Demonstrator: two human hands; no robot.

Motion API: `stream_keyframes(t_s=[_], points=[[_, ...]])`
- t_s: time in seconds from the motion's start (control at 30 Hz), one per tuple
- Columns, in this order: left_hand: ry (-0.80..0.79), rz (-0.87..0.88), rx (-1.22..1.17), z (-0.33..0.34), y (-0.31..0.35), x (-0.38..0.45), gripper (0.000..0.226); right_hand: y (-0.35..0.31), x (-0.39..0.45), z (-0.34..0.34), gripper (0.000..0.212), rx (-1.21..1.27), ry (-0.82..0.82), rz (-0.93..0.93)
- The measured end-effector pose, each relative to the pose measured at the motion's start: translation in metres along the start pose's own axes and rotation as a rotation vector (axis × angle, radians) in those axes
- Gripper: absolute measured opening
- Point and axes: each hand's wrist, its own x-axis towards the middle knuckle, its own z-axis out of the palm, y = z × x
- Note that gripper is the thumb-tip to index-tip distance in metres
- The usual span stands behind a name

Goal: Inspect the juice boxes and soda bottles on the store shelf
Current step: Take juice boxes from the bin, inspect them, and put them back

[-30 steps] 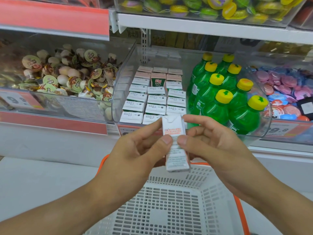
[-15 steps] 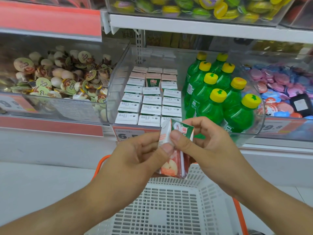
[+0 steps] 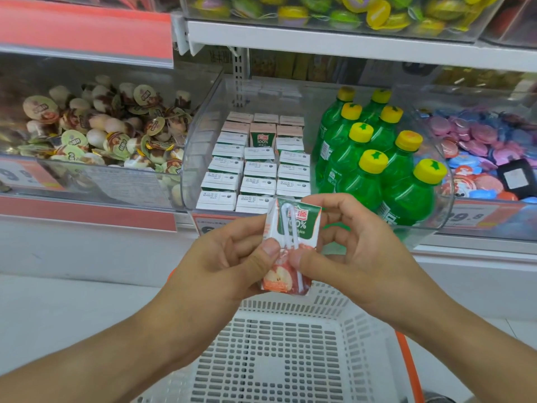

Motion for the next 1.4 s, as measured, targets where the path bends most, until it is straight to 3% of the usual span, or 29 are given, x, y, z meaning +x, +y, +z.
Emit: stream_keyframes(t_s=[0.17,0.33,0.43,0.5,0.6,0.73,0.83,0.9,1.03,1.4], points=[[0.026,-0.004,-0.023,0.003,-0.001,-0.001,0.039,-0.003,0.005,-0.006,0.072,0.047,-0.051,0.035],[0.065,0.020,-0.053,0.007,0.000,-0.003,0.041,-0.010,0.002,-0.011,0.102,-0.020,-0.172,-0.083],[0.077,0.019,0.017,0.008,0.005,-0.003,0.041,-0.013,0.000,-0.011,0.083,-0.141,-0.139,-0.205],[0.070,0.061,0.197,0.008,0.009,-0.005,0.043,-0.013,0.000,-0.012,0.069,-0.061,-0.066,-0.204],[0.144,0.358,0.698,0.005,0.016,-0.012,0.040,-0.013,0.005,-0.016,0.053,0.049,0.012,-0.162],[0.115,0.573,0.999,0.004,0.020,-0.012,0.061,-0.017,0.006,-0.015,0.048,0.051,0.005,-0.121],[0.117,0.669,0.987,0.001,0.020,-0.008,0.045,-0.017,0.001,-0.007,0.047,-0.024,-0.045,-0.100],[0.143,0.667,0.921,-0.001,0.020,-0.007,0.040,-0.014,0.001,-0.007,0.045,0.051,-0.081,-0.072],[0.160,0.625,0.834,-0.002,0.020,-0.007,0.038,-0.014,0.003,-0.014,0.045,0.153,-0.134,-0.021],[0.203,0.579,0.864,-0.001,0.018,-0.009,0.038,-0.013,0.006,-0.015,0.046,0.190,-0.260,0.079]])
